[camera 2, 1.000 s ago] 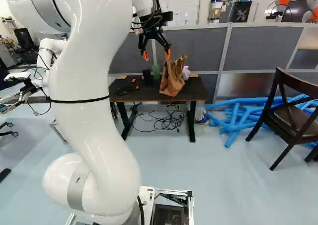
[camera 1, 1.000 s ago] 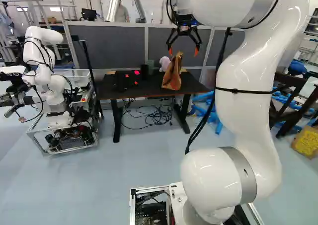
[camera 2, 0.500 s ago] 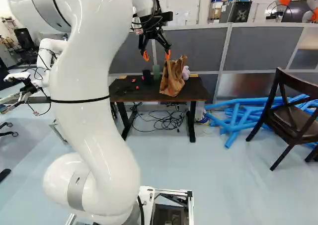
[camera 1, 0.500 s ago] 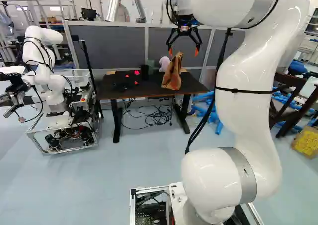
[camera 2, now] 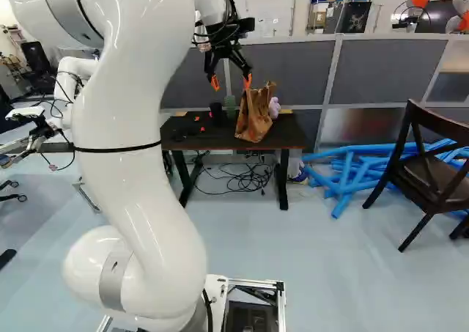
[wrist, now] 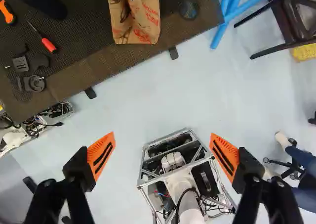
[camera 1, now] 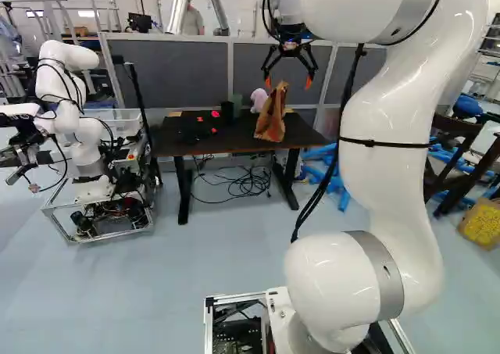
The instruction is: Pick up the bag on the ground and place it on the table
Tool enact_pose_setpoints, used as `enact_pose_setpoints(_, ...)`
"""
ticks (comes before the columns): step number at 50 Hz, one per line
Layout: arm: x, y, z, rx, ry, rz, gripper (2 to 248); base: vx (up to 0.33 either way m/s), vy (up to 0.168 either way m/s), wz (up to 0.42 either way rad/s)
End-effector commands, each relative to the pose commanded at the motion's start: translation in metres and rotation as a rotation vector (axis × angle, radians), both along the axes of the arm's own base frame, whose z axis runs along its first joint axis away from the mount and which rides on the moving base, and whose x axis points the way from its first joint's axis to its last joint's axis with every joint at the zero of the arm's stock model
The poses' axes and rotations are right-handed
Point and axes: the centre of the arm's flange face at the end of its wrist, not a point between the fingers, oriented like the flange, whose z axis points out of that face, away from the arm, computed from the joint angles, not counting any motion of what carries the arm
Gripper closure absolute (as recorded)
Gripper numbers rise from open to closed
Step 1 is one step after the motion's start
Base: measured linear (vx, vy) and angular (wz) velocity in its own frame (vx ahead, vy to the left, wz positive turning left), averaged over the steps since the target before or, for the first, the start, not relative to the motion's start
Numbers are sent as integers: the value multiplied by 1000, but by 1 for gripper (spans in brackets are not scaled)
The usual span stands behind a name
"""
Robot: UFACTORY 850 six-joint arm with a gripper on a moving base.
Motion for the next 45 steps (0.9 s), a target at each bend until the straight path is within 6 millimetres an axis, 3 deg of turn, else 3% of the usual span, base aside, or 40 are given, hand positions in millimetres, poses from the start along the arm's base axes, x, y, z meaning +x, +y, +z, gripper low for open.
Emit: enact_pose_setpoints(45,-9,4,-36,10,-105,66,3,0,0,0)
